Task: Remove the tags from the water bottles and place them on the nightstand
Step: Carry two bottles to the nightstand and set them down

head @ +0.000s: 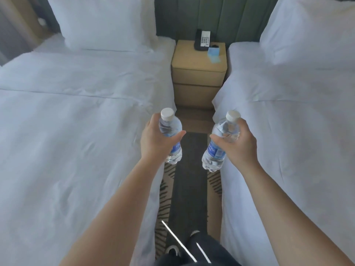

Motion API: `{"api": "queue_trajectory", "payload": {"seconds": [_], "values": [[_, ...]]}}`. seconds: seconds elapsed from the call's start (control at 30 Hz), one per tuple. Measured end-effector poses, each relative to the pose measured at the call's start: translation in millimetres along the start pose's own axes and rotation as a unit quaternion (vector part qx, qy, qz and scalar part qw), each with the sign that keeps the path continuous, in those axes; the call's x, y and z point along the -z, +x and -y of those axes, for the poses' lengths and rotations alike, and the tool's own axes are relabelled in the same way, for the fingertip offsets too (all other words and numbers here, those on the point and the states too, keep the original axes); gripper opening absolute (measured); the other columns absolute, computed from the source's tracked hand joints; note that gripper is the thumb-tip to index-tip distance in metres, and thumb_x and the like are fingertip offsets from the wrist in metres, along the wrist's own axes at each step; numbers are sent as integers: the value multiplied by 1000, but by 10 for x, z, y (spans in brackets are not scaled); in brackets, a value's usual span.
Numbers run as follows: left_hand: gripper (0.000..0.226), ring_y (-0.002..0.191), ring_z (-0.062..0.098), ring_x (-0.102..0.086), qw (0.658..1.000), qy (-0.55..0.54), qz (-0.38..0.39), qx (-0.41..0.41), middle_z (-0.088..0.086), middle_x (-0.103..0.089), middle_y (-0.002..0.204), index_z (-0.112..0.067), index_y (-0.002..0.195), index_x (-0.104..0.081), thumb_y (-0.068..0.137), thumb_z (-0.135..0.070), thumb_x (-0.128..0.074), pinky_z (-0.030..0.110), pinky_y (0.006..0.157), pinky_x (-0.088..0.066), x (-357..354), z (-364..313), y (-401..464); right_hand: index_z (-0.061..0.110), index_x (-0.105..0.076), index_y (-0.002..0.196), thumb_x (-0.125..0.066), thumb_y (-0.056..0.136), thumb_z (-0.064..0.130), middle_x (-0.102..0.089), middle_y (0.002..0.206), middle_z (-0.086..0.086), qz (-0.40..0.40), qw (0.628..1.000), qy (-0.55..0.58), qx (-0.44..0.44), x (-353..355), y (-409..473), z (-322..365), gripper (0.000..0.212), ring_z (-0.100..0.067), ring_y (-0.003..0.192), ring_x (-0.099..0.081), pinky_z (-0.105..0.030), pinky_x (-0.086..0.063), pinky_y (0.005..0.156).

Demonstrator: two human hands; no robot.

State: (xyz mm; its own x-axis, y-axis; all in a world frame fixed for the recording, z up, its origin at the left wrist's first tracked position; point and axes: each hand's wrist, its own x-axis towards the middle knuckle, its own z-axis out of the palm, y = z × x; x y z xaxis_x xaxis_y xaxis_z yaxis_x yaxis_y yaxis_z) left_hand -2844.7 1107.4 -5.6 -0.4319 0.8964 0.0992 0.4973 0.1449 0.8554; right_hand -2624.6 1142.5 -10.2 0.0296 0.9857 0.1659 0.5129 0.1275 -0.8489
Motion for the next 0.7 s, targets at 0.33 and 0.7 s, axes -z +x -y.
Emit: {"api": "queue_trajectory", "payload": {"seconds": [0.33,0.7], "values": [[56,91,20,-60,1000,2,20,-7,-4,-62,100,-25,106,-51,65,-43,-84,47,79,-54,-930,-111,1880,35,-46,120,-75,64,54,-58,110,16,-21,1000,9,-13,-480,1985,-453,66,-4,93,-57,-1,-36,59],[62,99,17,-61,1000,-13,-5,-9,-6,-62,107,-24,115,-53,64,-40,-85,44,83,-55,-1870,-649,4076,33,-48,118,-81,65,44,-58,99,19,-8,1000,24,-13,-646,4445,-612,64,-1,87,-58,-11,-40,66]]}}
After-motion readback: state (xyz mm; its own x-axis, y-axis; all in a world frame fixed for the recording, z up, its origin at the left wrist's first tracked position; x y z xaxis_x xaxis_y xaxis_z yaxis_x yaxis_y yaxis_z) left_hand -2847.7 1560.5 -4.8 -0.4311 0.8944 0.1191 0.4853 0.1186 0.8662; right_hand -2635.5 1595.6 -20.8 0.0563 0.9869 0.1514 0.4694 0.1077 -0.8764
